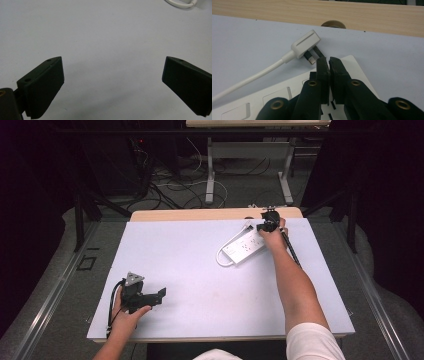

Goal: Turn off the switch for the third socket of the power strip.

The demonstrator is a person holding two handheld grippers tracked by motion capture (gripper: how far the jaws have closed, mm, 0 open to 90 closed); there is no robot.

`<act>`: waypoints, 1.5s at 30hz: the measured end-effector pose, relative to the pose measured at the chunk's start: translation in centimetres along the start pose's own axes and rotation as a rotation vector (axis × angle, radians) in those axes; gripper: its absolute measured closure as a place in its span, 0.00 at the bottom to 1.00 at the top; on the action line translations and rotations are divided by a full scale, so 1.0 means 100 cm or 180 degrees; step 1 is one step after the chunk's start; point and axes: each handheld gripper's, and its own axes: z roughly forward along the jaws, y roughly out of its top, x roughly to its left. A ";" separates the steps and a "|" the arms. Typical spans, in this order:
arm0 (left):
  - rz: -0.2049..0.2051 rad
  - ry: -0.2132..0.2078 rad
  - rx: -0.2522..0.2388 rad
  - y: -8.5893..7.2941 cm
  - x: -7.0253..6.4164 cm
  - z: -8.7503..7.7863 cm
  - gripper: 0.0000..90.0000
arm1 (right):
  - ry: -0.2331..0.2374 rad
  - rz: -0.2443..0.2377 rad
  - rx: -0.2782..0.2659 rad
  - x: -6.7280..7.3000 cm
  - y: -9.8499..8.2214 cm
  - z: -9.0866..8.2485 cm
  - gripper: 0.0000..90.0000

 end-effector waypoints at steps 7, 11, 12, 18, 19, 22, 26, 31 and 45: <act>0.0000 -0.0001 -0.0003 0.000 0.000 0.000 0.04 | -0.0009 0.0038 -0.0011 0.000 0.000 0.000 0.98; 0.0002 -0.0001 0.0000 0.000 0.000 0.000 0.04 | -0.0008 0.0050 -0.0013 0.000 0.000 0.000 0.99; 0.0000 -0.0002 0.0001 0.000 0.000 0.000 0.04 | -0.0011 0.0049 -0.0016 0.000 0.000 0.000 1.00; 0.0003 0.0000 0.0003 0.000 0.000 0.000 0.04 | -0.0007 0.0056 -0.0022 -0.001 -0.001 0.000 1.00; 0.0002 -0.0001 0.0002 0.000 0.000 0.000 0.04 | -0.0008 0.0049 -0.0025 -0.001 -0.001 0.000 1.00; 0.0003 0.0000 0.0005 0.000 0.000 0.000 0.04 | -0.0019 0.0013 -0.0026 0.000 -0.001 0.001 1.00; 0.0005 0.0000 0.0002 0.000 0.000 0.000 0.04 | -0.0060 -0.0045 0.0004 0.000 -0.001 0.002 1.00; 0.0007 -0.0001 -0.0002 0.000 0.000 0.000 0.04 | -0.0059 -0.0055 0.0006 0.002 -0.002 0.002 1.00; 0.0003 -0.0004 -0.0013 0.000 0.000 0.000 0.04 | -0.0102 -0.0116 -0.0025 0.003 -0.001 0.003 0.91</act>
